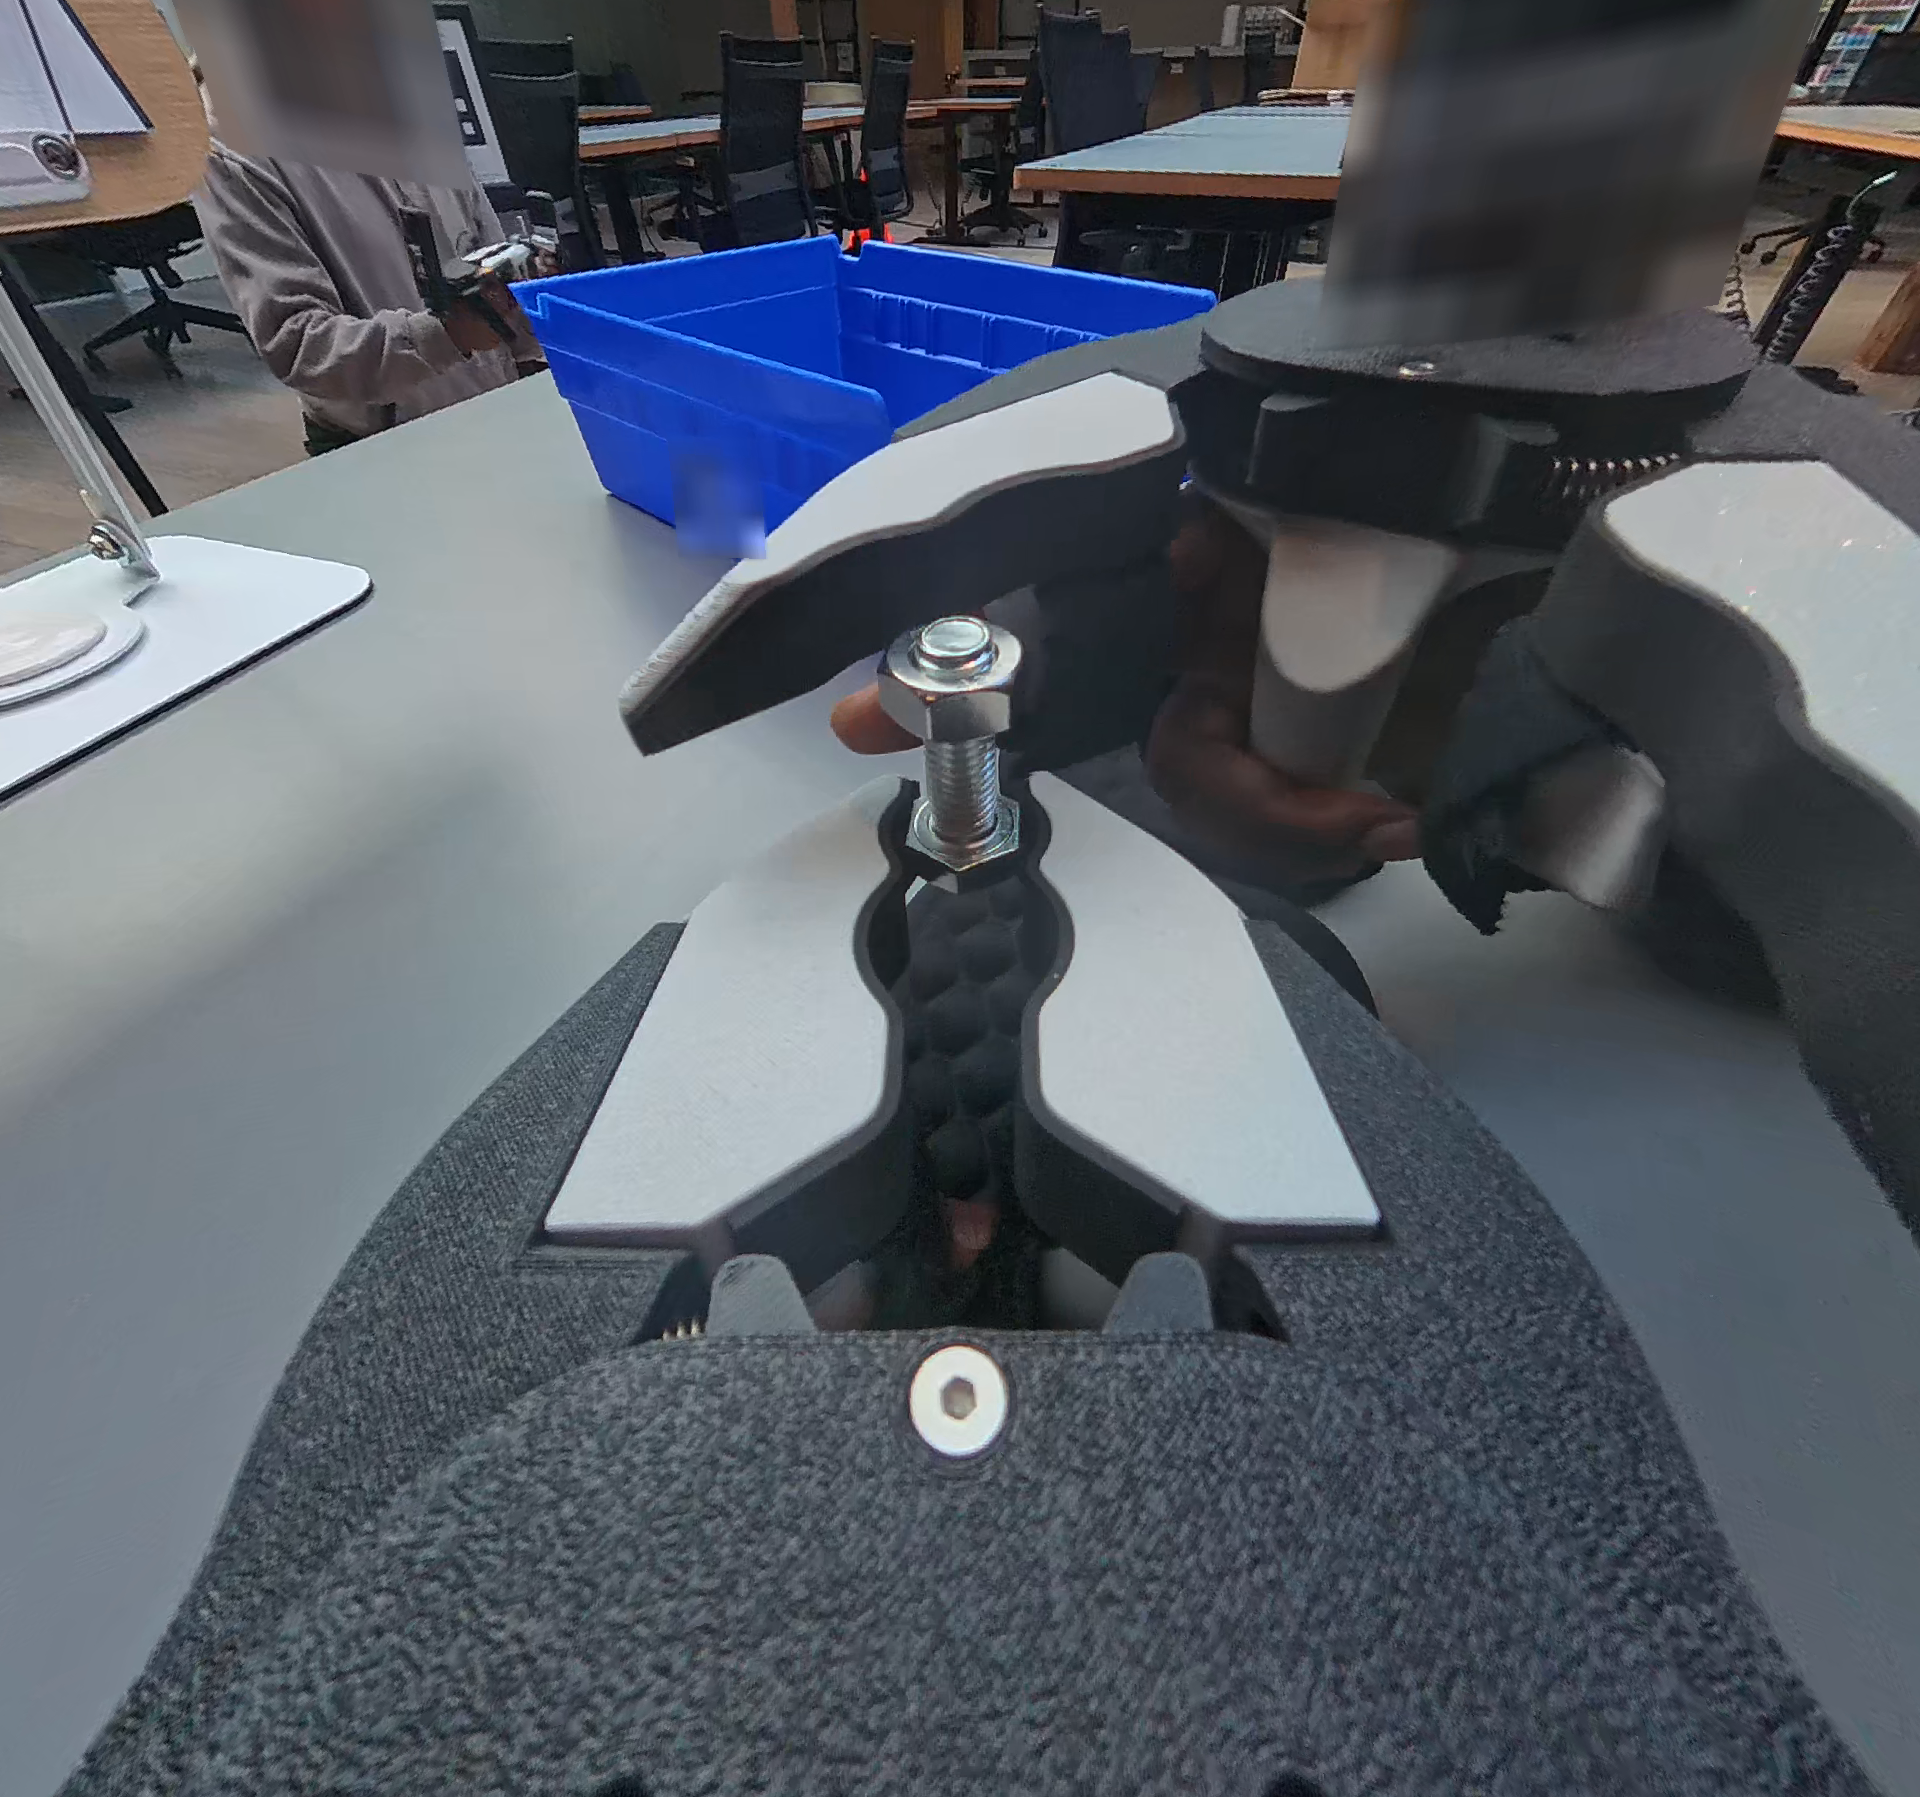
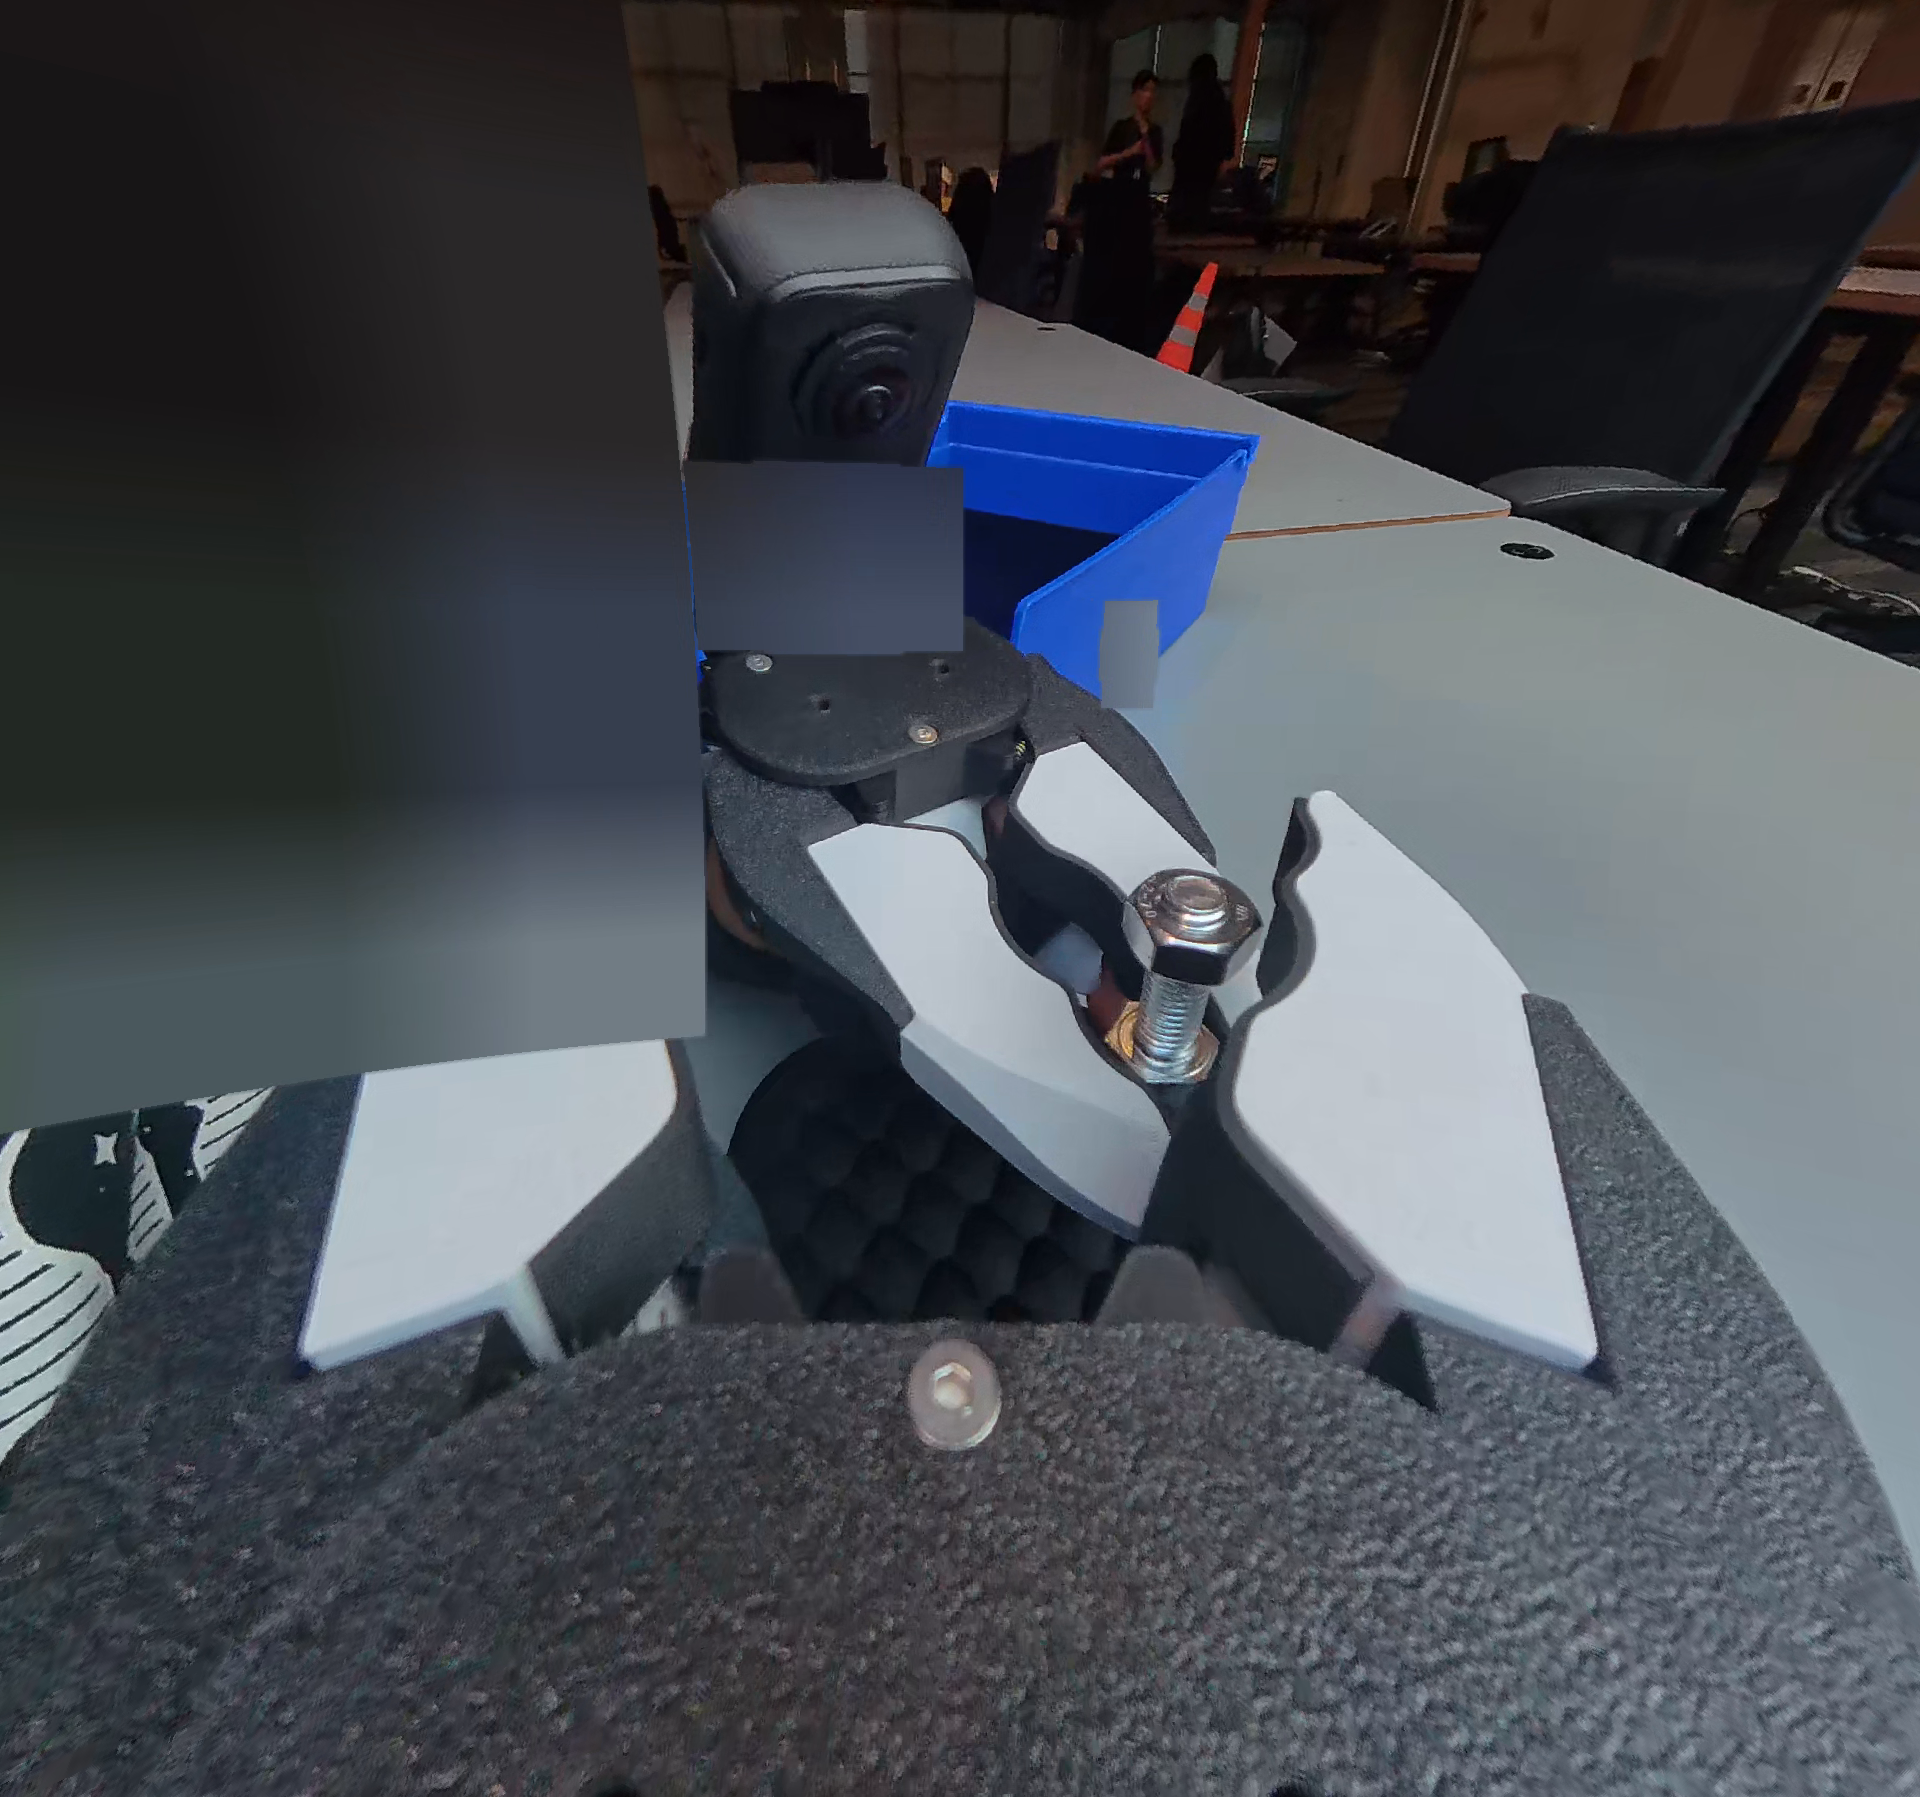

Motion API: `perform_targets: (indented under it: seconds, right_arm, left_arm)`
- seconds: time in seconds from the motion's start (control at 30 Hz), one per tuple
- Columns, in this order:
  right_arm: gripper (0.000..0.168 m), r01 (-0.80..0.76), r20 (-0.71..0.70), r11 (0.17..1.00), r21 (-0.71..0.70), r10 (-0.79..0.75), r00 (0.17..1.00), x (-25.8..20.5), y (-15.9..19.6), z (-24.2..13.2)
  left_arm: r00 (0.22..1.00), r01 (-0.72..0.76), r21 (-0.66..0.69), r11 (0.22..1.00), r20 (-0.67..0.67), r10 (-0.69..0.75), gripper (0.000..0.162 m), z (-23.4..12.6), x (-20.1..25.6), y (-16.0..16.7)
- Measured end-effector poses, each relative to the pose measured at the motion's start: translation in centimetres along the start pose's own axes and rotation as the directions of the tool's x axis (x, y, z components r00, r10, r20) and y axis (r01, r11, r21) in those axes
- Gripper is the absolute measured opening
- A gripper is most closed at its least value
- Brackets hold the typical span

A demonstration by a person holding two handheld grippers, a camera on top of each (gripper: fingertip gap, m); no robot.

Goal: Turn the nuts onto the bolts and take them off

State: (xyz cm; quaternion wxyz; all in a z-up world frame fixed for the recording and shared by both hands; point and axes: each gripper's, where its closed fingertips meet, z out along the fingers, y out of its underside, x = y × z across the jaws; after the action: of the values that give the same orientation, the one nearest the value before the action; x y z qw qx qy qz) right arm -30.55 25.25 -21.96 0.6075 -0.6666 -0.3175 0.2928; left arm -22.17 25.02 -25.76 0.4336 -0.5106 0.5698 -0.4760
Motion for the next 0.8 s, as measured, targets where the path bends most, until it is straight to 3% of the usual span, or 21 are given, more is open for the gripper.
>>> perform_targets:
  seconds: [0.67,0.8]
  right_arm:
    - [0.11,-0.016,-0.074,1.0,-0.002,0.016,0.997,-1.6,0.7,-2.9]
    - [0.084,0.011,-0.022,0.999,-0.03,-0.012,1.0,-3.3,1.2,-3.5]
  left_arm:
    - [1.0,0.002,0.001,1.0,0.011,-0.002,0.017,0.0,-0.2,0.0]
    - [1.0,0.01,0.006,1.0,0.013,-0.01,0.018,-0.1,-0.3,-0.1]
